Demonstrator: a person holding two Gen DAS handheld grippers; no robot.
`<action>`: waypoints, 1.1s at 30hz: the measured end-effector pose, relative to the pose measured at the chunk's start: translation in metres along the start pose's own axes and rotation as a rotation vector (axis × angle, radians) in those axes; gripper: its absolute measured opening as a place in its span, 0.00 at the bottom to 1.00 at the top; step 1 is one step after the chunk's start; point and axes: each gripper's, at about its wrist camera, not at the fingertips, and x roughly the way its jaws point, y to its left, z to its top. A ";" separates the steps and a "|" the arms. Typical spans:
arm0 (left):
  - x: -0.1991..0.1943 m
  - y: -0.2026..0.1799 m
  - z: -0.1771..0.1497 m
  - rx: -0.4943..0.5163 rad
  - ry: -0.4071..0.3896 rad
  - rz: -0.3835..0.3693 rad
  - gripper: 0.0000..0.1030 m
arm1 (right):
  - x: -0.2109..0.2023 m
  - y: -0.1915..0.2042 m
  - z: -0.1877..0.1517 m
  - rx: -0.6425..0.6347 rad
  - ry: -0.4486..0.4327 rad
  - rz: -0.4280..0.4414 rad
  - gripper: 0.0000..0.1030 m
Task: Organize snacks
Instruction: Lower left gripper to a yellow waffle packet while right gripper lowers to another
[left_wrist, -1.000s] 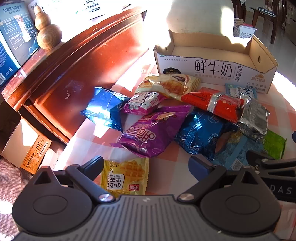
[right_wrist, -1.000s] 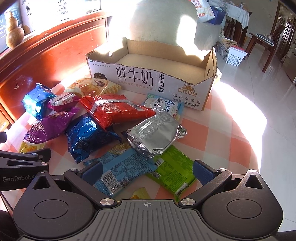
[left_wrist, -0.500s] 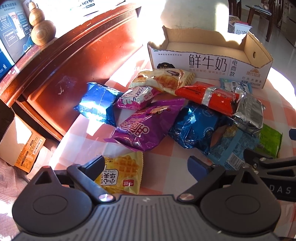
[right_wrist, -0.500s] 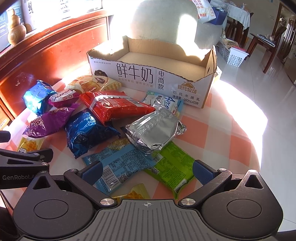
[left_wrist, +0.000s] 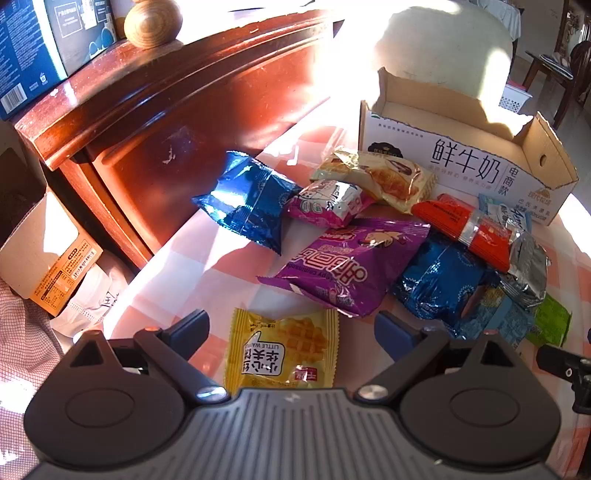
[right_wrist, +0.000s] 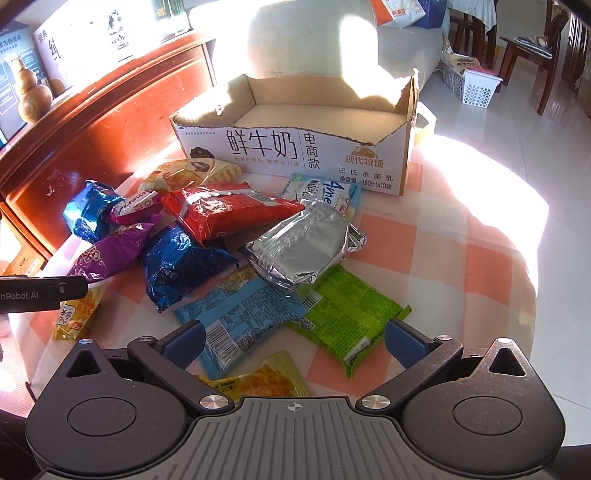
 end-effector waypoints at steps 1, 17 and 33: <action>0.002 0.003 -0.001 -0.006 0.007 0.001 0.93 | 0.000 -0.002 -0.002 0.005 0.009 0.008 1.00; 0.048 0.008 -0.008 0.006 0.064 0.060 0.93 | 0.007 -0.008 -0.031 0.022 0.102 0.089 0.95; 0.041 -0.039 -0.027 0.205 0.092 -0.212 0.86 | 0.017 -0.010 -0.037 0.041 0.168 0.154 0.94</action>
